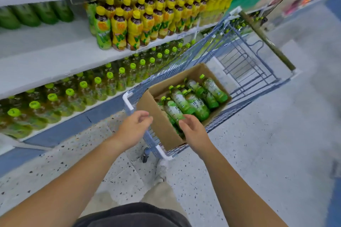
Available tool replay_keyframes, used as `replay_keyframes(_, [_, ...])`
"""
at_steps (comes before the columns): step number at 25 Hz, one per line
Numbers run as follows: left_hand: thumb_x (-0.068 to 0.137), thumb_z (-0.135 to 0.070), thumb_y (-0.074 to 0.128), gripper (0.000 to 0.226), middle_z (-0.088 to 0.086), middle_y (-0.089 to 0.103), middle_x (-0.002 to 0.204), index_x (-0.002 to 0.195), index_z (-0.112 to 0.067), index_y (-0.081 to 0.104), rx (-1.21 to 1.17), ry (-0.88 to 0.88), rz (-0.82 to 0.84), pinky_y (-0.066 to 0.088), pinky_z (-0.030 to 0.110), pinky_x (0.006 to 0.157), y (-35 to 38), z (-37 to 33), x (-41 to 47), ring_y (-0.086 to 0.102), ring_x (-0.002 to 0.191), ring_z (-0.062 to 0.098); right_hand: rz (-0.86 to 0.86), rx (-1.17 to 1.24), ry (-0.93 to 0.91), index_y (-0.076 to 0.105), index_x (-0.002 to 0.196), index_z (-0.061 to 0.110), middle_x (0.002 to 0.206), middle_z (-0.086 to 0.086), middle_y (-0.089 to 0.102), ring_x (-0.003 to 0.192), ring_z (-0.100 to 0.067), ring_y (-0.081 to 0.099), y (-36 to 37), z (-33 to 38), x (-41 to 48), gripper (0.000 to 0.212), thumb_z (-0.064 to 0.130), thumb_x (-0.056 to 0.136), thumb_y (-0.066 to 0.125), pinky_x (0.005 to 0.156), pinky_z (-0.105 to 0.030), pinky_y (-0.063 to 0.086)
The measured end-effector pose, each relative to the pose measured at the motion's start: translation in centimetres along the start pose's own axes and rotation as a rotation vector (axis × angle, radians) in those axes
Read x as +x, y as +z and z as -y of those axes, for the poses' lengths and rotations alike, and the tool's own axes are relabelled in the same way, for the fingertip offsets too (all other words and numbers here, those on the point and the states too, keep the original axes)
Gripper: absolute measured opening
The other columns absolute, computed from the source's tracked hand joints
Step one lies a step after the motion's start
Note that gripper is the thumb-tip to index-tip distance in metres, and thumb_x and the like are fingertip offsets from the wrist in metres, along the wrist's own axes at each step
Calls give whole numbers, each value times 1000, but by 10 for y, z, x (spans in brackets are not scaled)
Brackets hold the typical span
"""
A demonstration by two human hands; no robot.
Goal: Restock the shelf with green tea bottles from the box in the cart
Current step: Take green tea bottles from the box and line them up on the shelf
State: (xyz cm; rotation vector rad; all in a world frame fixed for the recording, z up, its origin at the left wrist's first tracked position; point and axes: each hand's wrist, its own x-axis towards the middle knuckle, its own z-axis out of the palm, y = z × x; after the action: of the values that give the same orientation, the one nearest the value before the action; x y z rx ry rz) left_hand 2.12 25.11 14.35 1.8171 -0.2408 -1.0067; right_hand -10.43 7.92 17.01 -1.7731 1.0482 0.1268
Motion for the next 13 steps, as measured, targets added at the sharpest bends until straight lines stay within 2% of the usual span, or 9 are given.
replay_keyframes(6, [102,-44,47,47,-4,52,136,144,-22,45,-61,-133,-4,42,32,92,103,-44,81,52,113,14,95,-67,44,46,143,22,137,3,55,115,-9,54,-96,-37,103,45,34,100,54,95,-26,40])
replay_keyframes(10, [103,-42,46,51,2,51,144,148,-18,39,-119,-245,-99,38,29,92,152,-44,138,52,116,18,177,-229,40,47,142,21,126,5,58,106,-8,54,-127,-54,173,42,32,102,52,88,-24,38])
replay_keyframes(13, [102,-43,44,58,9,49,148,153,-16,33,-103,-321,-150,37,30,100,175,-28,176,52,127,26,223,-334,50,46,143,20,121,7,56,105,-11,55,-128,-70,230,45,36,101,51,88,-27,37])
